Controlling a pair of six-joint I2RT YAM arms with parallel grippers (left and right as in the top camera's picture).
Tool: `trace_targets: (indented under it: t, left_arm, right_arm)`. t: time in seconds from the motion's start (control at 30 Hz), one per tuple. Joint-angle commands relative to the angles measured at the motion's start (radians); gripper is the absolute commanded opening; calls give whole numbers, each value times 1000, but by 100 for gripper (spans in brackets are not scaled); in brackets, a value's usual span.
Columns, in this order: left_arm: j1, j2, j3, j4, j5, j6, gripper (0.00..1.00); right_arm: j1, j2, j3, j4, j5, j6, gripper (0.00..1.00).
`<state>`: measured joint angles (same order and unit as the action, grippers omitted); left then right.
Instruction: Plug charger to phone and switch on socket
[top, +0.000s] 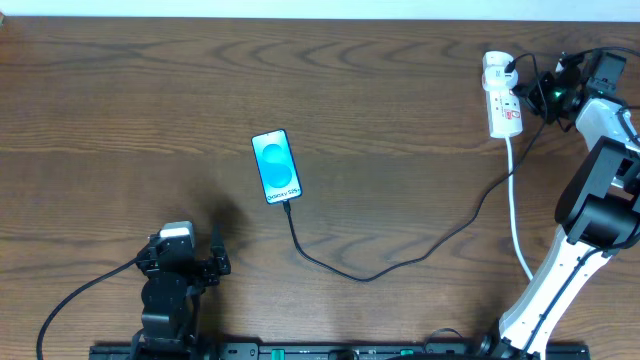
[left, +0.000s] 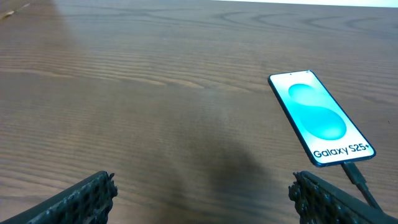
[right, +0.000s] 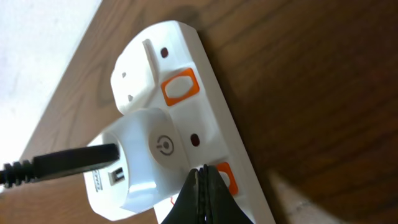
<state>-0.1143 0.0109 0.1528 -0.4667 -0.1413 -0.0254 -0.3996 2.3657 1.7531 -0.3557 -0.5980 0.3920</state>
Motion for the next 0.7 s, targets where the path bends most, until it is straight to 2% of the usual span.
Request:
trace_targets:
  t: [0.0,0.37,0.53,0.67]
  left_arm:
    - [-5,-8,-20,2,-13,-1,93]
    - [-5,-8,-20,2,-13,-1,93]
    - [-5,-8,-20,2,-13,-1,93]
    - [-5,-8,-20,2,-13,-1,93]
  right_arm:
    - [29,16,2,-37,31,-68,1]
    - [78,105,2,-53,49,-99,1]
    - [115,105,2,-115,174,-176,1]
    - [133,103,2,-140,196,-207,1]
